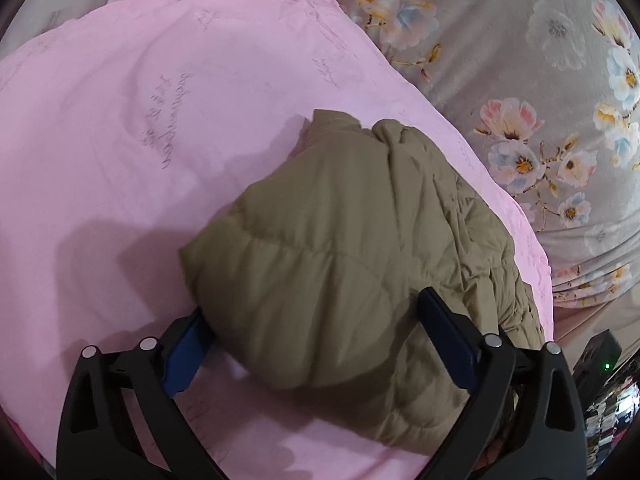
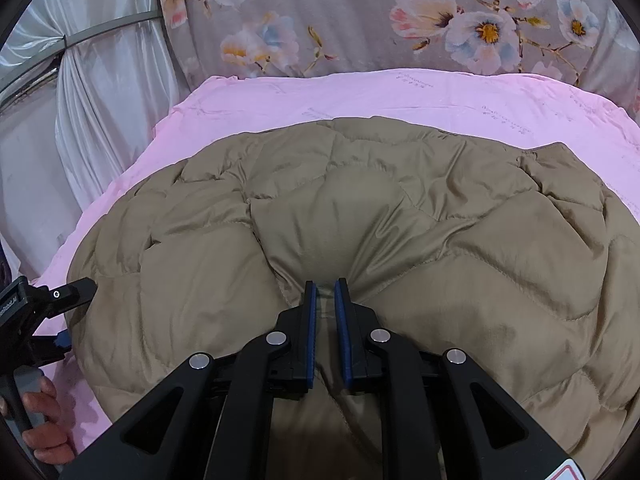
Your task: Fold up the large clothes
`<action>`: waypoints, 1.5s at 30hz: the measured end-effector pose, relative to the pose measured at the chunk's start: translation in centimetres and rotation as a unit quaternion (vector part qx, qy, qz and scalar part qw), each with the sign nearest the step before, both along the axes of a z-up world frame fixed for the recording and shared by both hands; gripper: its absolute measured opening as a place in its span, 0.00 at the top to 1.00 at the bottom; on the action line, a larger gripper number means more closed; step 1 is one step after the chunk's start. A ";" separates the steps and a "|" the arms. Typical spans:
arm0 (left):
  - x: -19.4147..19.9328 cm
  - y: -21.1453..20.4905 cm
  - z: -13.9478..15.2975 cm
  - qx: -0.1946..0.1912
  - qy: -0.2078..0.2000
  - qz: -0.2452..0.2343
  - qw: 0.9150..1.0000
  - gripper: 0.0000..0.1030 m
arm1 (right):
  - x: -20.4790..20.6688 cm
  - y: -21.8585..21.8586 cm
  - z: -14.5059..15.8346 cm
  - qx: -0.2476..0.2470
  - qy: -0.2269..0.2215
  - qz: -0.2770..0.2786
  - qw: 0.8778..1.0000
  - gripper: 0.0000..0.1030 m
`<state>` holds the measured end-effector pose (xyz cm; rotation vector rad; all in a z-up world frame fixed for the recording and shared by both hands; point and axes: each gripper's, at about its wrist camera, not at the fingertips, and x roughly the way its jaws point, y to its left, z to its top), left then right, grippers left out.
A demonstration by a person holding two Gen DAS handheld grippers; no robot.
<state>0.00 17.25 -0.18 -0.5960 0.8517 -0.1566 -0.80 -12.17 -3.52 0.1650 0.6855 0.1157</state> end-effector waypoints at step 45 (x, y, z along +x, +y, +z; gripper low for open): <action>-10.2 -30.3 8.4 0.164 -0.121 -0.404 0.892 0.89 | -16.0 -17.9 3.4 0.132 0.055 -0.137 0.980 0.88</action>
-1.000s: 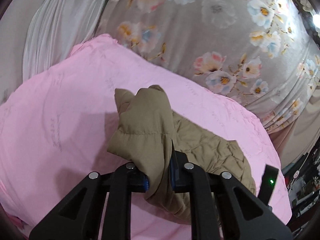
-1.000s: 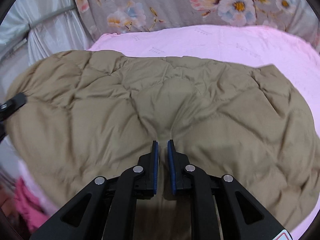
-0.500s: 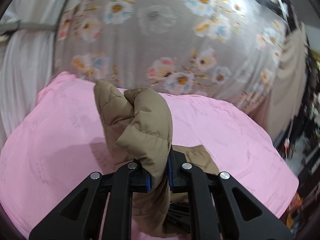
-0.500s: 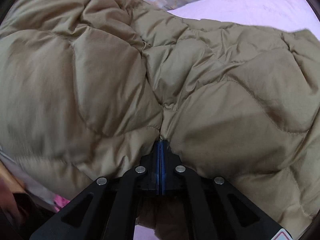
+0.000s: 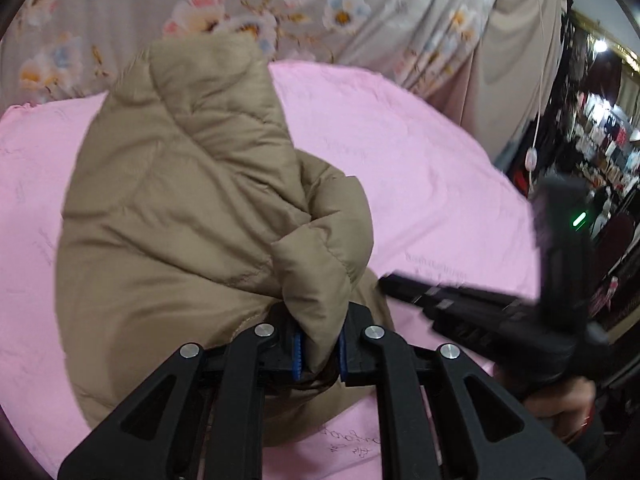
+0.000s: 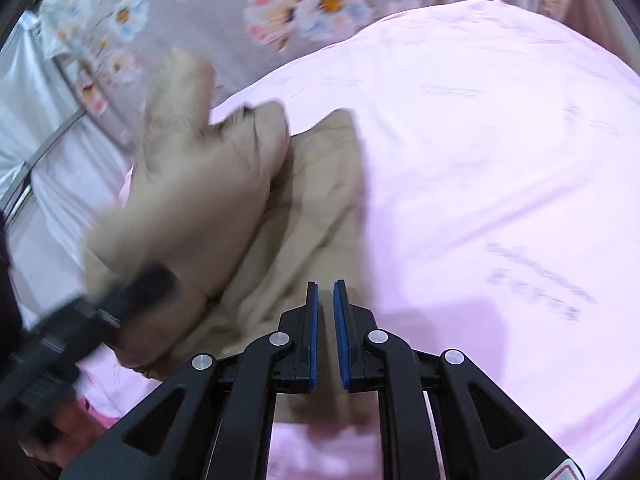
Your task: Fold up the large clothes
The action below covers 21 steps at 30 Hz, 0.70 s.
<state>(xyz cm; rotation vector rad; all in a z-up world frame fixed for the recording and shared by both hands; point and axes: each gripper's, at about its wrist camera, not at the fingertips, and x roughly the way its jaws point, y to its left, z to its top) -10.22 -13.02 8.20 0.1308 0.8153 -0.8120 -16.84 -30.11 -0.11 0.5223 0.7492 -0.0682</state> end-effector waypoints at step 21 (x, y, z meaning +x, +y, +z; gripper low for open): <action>6.9 12.8 10.7 -0.035 -0.063 0.233 0.970 0.27 | 11.5 1.0 14.6 0.041 -0.091 0.012 0.995 0.36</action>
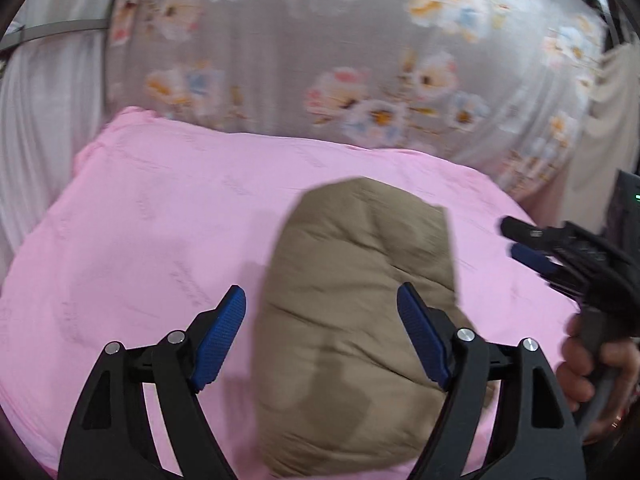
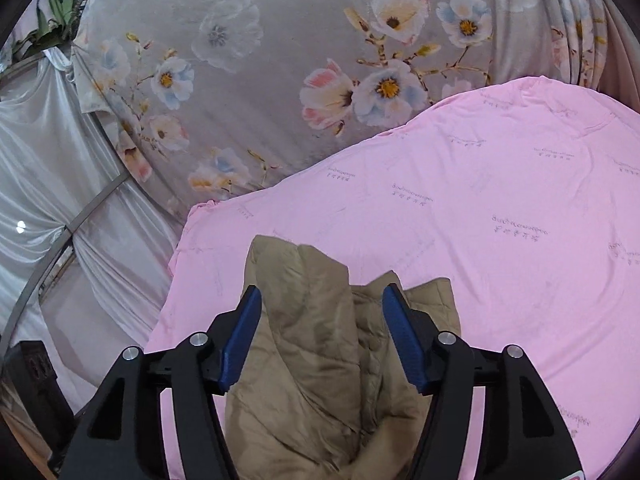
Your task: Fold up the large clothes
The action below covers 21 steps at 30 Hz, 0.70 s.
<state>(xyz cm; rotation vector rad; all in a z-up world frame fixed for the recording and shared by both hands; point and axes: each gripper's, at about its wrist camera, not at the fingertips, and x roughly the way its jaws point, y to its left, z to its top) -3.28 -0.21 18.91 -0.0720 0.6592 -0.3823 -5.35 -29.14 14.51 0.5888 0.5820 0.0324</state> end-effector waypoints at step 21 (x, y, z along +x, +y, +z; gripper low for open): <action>8.2 -6.2 -2.6 0.032 0.053 -0.037 0.997 0.27 | 0.7 -0.8 -10.2 -0.064 0.102 -0.107 0.987 0.91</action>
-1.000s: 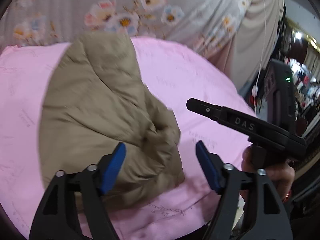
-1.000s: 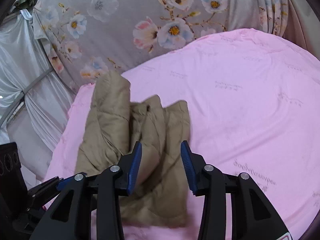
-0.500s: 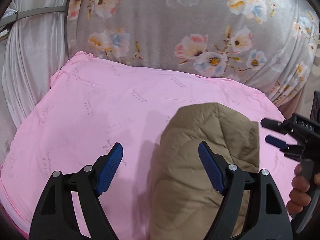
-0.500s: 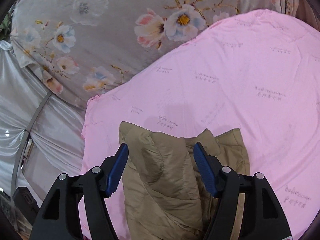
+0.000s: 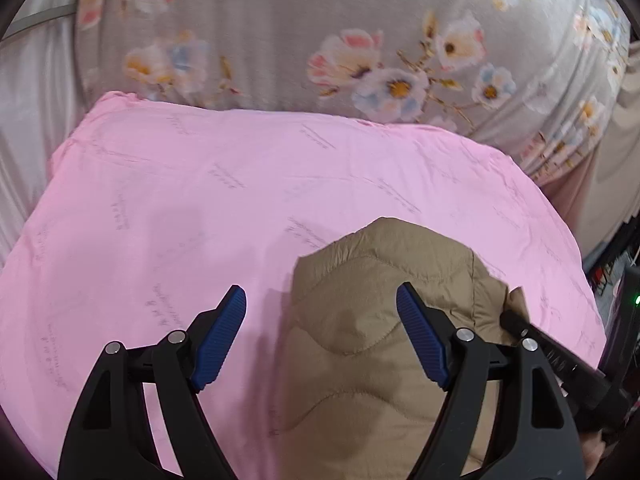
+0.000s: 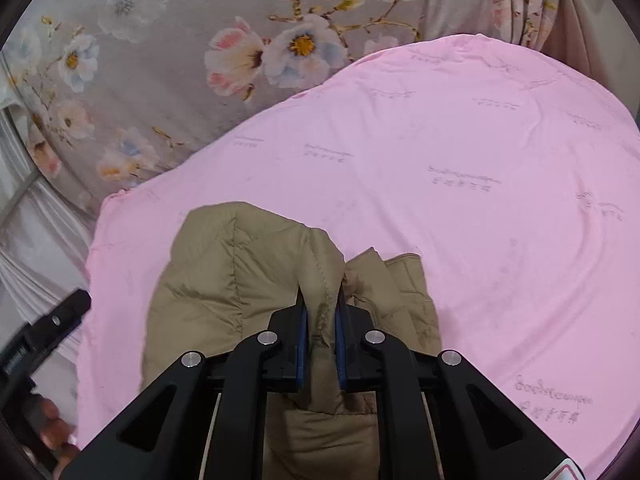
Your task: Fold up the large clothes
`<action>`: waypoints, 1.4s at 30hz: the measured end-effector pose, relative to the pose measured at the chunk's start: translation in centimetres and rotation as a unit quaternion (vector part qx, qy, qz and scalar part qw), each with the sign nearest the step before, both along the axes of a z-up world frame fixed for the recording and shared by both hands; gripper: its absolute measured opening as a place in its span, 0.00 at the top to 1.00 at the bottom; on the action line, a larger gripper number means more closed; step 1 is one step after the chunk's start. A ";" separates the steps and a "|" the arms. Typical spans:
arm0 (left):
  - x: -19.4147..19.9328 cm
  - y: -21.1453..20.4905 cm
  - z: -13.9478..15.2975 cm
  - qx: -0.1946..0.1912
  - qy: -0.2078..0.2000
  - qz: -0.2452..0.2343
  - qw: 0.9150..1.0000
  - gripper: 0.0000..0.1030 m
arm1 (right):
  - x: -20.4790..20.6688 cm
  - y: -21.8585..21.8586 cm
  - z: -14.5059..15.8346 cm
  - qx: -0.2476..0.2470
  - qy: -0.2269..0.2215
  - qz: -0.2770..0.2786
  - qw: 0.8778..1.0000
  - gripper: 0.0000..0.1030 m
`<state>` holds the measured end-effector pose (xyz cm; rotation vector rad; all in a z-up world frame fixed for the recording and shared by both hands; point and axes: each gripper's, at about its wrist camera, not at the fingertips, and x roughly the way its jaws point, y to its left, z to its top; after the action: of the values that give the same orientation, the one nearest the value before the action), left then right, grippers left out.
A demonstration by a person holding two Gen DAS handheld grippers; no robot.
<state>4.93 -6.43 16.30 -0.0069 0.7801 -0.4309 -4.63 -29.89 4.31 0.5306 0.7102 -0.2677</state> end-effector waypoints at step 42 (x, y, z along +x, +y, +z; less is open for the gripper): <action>1.1 -8.1 -11.4 0.074 -0.025 0.022 0.997 0.09 | 1.2 -1.6 -7.2 -0.011 -0.016 0.021 1.000 0.82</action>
<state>6.02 -14.53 4.92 0.1250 0.7594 -0.3284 -3.43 -31.53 -2.88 0.4971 0.6864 -0.2269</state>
